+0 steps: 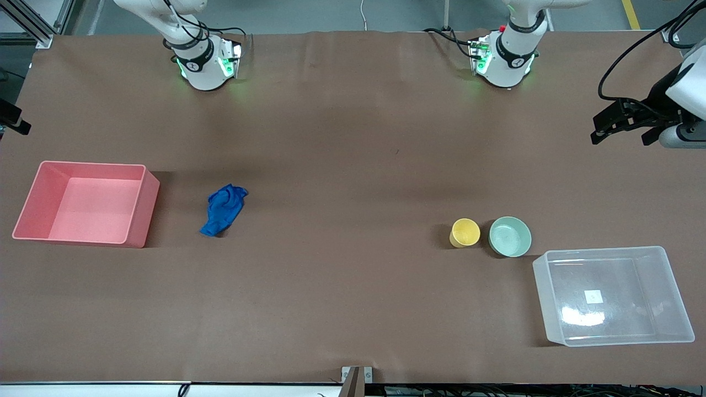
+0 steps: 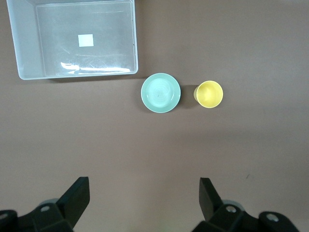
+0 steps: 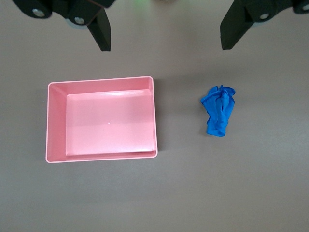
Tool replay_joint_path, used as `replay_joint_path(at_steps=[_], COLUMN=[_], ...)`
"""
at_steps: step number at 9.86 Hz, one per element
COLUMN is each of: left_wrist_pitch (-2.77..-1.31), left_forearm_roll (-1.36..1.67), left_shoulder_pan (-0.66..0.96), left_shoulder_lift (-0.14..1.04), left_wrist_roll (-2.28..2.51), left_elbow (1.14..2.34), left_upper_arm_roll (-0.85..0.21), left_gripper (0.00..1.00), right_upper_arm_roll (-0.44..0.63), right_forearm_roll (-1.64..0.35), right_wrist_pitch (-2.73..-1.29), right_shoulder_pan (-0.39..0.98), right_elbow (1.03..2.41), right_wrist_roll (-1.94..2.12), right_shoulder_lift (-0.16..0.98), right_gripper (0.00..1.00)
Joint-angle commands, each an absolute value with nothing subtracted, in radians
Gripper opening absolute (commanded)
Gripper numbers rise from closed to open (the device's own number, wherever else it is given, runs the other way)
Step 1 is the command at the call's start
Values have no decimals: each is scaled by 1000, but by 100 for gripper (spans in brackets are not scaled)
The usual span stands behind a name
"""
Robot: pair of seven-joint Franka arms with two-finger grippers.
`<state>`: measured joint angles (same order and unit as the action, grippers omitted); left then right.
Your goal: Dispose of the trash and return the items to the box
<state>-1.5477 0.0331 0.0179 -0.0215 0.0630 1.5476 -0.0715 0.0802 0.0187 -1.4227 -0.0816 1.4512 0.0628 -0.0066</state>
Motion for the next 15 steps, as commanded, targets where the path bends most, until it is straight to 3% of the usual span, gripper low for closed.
replay_joint_path(at_steps=[1, 9, 10, 12, 15], left_wrist_pitch=[-1539, -1624, -1655, -1788, -2075], left_forearm_roll=[37, 35, 35, 37, 37], left_shoulder_pan=[21, 0, -5, -18, -17], left_shoulder_lift=[-11, 60, 78, 100, 161], left_wrist_roll=[69, 52, 51, 49, 49], left_elbow=[1566, 1577, 1600, 1714, 1928], left_upper_arm_roll=[-67, -66, -66, -66, -66], left_gripper=[100, 99, 98, 98, 98], right_upper_arm_roll=[86, 80, 30, -70, -220], right_forearm_roll=[14, 14, 17, 23, 28], right_wrist_pitch=[-1424, -1427, -1463, -1598, -1936], right_shoulder_pan=[-78, -71, -72, -69, -63], right_elbow=[1457, 1483, 1515, 1662, 1905], right_wrist_roll=[67, 57, 35, -119, -337], right_shoulder_lift=[-15, -15, -12, 12, 108], right_gripper=[100, 100, 100, 100, 100])
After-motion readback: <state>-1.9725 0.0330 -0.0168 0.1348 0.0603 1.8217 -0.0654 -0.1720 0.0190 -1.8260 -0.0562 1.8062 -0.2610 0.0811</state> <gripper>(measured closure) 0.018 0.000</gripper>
